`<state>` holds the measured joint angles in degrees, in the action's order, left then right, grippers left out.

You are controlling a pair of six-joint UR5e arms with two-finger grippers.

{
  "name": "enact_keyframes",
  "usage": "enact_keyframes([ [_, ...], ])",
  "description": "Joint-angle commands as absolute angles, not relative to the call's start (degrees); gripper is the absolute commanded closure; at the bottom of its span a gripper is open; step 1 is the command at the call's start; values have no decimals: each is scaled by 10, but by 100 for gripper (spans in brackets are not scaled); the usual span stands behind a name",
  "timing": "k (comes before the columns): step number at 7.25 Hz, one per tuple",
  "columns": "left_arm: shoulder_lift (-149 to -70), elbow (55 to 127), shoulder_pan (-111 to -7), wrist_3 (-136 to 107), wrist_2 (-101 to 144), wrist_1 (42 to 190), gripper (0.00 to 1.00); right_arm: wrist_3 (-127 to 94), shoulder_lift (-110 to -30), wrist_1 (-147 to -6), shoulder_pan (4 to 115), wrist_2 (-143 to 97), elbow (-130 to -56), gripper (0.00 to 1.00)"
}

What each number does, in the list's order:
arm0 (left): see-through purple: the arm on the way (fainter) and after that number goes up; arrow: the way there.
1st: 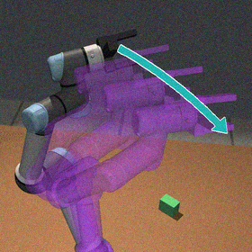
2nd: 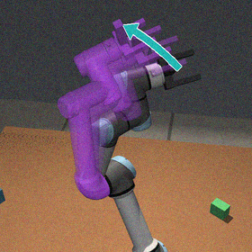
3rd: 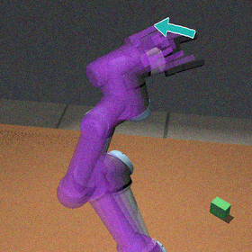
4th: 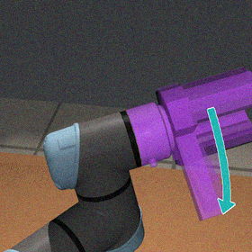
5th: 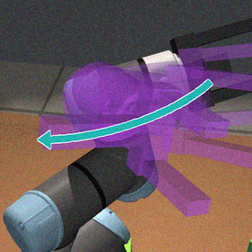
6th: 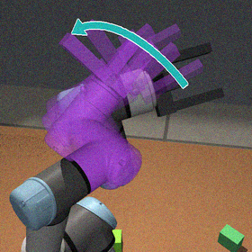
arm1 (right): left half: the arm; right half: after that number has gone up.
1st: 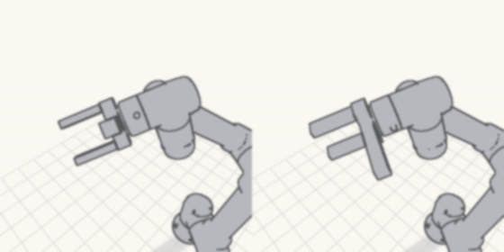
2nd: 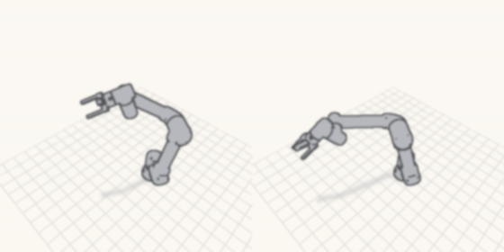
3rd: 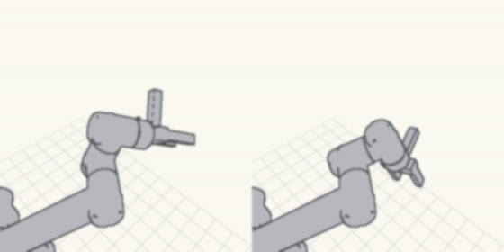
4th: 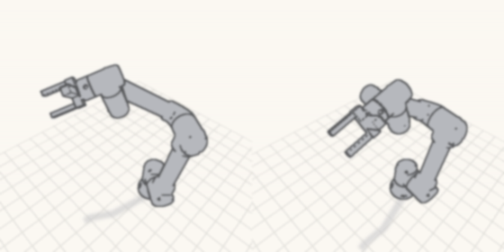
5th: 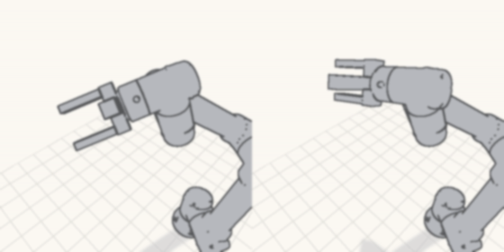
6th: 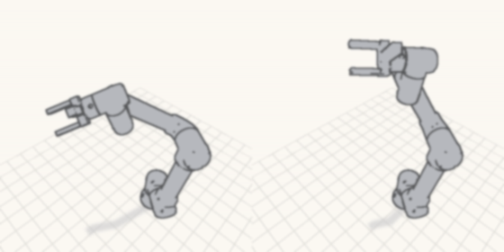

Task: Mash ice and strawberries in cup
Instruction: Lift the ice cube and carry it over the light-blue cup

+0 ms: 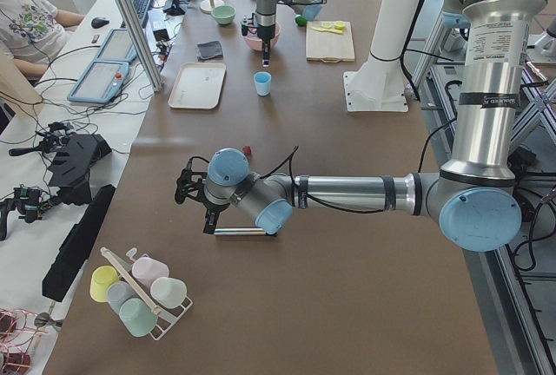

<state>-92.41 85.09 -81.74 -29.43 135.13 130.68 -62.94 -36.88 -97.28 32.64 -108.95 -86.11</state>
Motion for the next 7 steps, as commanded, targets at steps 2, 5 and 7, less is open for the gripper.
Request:
enact_keyframes([
  [2,-925,852,-817,-294,1352,1311,3,-638,-355,-972,320,-1068,-837,100],
  [5,-926,856,-817,-296,1352,1311,3,-637,-355,-962,320,-1061,-830,100],
  [7,-929,854,-817,-296,1352,1311,3,-649,-356,-926,320,-1054,-820,100],
])
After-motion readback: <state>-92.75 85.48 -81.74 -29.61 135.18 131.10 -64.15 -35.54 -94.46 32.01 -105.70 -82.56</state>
